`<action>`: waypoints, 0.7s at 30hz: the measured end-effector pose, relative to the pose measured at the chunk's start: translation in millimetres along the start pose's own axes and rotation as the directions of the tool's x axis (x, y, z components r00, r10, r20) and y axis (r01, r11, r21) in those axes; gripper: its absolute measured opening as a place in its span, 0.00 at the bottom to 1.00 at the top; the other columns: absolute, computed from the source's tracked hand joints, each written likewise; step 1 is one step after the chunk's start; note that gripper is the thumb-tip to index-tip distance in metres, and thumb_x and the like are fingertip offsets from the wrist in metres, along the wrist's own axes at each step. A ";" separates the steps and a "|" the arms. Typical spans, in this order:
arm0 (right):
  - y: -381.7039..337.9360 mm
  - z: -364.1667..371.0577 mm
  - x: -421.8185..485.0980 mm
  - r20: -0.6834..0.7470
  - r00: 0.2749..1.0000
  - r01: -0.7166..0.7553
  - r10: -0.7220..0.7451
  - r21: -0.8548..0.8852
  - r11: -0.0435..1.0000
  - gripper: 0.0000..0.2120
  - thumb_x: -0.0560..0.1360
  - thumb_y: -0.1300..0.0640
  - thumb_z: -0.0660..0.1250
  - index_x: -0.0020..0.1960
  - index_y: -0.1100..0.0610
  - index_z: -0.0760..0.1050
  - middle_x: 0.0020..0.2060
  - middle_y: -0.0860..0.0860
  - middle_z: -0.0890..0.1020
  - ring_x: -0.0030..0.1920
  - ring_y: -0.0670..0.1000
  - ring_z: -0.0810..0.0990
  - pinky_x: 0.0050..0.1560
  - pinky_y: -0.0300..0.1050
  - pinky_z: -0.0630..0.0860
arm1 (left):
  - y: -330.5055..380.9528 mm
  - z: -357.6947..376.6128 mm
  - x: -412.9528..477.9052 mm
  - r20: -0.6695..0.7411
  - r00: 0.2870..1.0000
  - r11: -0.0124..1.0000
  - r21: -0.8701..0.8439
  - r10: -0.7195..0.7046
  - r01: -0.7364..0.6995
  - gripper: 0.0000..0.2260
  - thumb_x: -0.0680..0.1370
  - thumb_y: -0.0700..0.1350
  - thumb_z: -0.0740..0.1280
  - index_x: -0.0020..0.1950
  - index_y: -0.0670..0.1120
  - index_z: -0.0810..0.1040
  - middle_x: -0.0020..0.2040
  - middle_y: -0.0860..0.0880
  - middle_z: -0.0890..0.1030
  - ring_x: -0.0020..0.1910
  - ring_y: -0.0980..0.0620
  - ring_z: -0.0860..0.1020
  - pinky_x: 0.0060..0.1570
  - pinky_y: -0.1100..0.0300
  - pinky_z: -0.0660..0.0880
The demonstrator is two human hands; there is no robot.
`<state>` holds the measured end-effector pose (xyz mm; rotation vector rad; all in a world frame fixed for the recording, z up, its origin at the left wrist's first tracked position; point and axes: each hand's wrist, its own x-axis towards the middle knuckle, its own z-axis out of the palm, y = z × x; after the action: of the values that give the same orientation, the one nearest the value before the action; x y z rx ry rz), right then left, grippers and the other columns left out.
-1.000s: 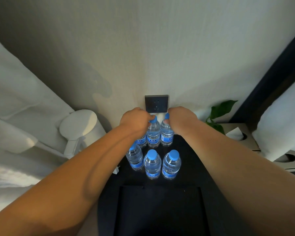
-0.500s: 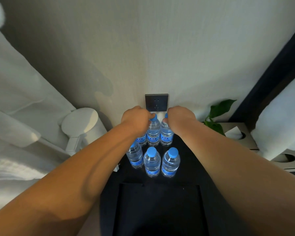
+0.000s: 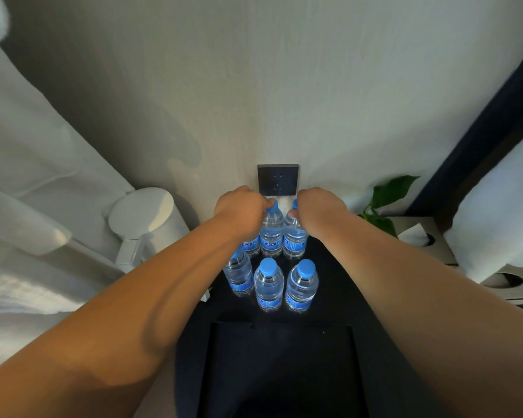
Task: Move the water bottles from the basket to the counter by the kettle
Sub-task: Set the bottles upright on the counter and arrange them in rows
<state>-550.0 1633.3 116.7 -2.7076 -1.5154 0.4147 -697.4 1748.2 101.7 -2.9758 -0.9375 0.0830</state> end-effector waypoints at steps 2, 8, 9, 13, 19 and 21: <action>1.8 1.3 -3.5 -0.030 0.999 0.019 -0.019 -0.006 1.000 0.16 0.82 0.49 0.67 0.66 0.57 0.74 0.53 0.55 0.80 0.52 0.57 0.80 0.46 0.49 0.73 | -0.3 0.6 0.1 -0.007 1.000 1.000 -0.009 0.002 -0.002 0.23 0.83 0.49 0.64 0.77 0.65 0.69 0.63 0.46 0.78 0.61 0.44 0.78 0.47 0.56 0.70; 7.5 6.0 -3.8 -0.040 0.995 0.088 -0.089 -0.006 0.996 0.16 0.81 0.58 0.67 0.68 0.58 0.71 0.51 0.56 0.80 0.48 0.56 0.79 0.43 0.50 0.76 | -1.2 2.8 0.3 -0.018 1.000 0.999 -0.032 0.001 -0.002 0.22 0.83 0.49 0.64 0.76 0.65 0.69 0.64 0.46 0.78 0.62 0.44 0.78 0.47 0.56 0.70; 6.4 5.5 -2.7 -0.038 0.997 0.069 -0.068 0.021 0.997 0.15 0.82 0.55 0.66 0.67 0.58 0.71 0.53 0.56 0.80 0.50 0.56 0.79 0.44 0.50 0.75 | -1.3 3.0 -0.1 -0.019 1.000 0.999 -0.037 0.003 -0.003 0.22 0.83 0.50 0.63 0.76 0.65 0.69 0.65 0.46 0.78 0.63 0.44 0.77 0.48 0.56 0.71; 4.0 6.5 0.1 -0.038 0.999 0.011 -0.007 0.104 0.994 0.17 0.83 0.51 0.66 0.67 0.60 0.72 0.57 0.59 0.81 0.56 0.60 0.80 0.46 0.50 0.71 | -1.4 4.4 -1.8 -0.028 0.999 0.999 -0.047 0.017 -0.019 0.21 0.83 0.50 0.63 0.76 0.64 0.70 0.65 0.46 0.78 0.63 0.44 0.77 0.53 0.54 0.75; 5.2 8.6 1.7 -0.061 0.998 0.036 -0.032 0.065 0.997 0.18 0.83 0.49 0.66 0.68 0.58 0.72 0.58 0.58 0.81 0.57 0.59 0.80 0.47 0.48 0.71 | -1.7 5.6 -0.1 -0.023 1.000 0.999 -0.048 0.002 -0.003 0.21 0.84 0.52 0.62 0.77 0.65 0.69 0.64 0.46 0.78 0.62 0.44 0.78 0.53 0.54 0.74; 5.0 8.7 1.6 -0.065 0.997 0.040 -0.036 0.064 0.997 0.18 0.83 0.48 0.65 0.68 0.58 0.73 0.58 0.58 0.81 0.57 0.58 0.80 0.47 0.47 0.71 | -2.0 5.9 -0.2 -0.022 1.000 0.998 -0.055 -0.002 0.001 0.21 0.84 0.52 0.63 0.77 0.65 0.69 0.64 0.46 0.78 0.62 0.44 0.78 0.54 0.54 0.75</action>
<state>-547.0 1630.9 107.2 -2.6122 -1.5069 0.3656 -699.0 1749.7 95.9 -3.0194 -0.9551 0.0241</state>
